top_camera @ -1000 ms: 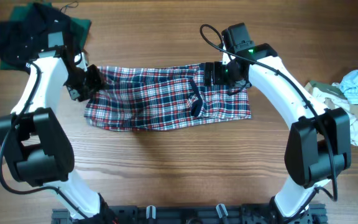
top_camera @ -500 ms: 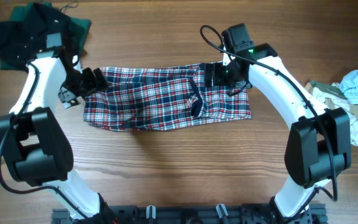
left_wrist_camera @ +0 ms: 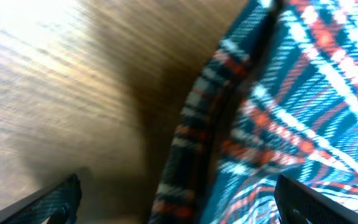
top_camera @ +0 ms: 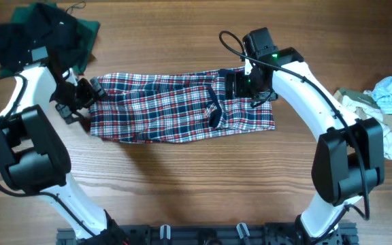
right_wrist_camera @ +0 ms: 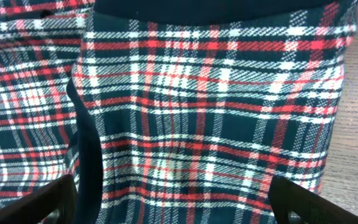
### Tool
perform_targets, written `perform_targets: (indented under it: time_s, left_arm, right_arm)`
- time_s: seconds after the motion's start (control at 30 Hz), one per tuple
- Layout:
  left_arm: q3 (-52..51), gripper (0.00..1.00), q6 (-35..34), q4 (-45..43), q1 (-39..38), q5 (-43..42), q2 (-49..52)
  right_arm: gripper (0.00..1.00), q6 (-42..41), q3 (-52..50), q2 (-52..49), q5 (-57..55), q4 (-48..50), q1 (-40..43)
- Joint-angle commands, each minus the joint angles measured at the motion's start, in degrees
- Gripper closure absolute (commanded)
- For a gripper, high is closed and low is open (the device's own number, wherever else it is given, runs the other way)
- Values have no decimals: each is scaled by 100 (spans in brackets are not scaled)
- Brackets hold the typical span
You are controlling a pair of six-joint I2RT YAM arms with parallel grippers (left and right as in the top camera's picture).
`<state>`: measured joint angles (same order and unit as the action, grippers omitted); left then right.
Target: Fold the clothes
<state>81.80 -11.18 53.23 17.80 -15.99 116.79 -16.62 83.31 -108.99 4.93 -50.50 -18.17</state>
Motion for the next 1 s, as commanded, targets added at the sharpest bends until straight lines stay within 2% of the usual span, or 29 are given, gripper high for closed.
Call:
perform_targets:
  time_s: [0.0,0.37,0.67,0.73,0.8,0.87,0.93,0.97]
  left_arm:
    - [-221,0,186,-210,4,-398,155]
    - [-800,0,201,-874,-35,-1268,216]
    - [-841,2,175,-872,-817,-1615,216]
    - [-841,20,144,-872,-988,-1615,216]
    - [-841,54,76,-872,-1058,-1613,216]
    - [-841,78,46,-874,-1054,-1609,216]
    - [-839,95,46,-874,-1023,-1602,216]
    - [-839,96,48,-874,-1003,-1589,214]
  right_arm:
    - [0,55,52,-129,70,-72,26]
    - [0,46,52,-129,111,-216,26]
    - [0,13,52,-129,109,-212,26]
    - [0,13,52,-129,109,-208,26]
    - [0,15,52,-129,107,-208,26]
    - [0,15,52,-129,105,-201,26]
    - [0,15,52,-129,103,-181,26]
    - [1,15,52,-129,101,-162,26]
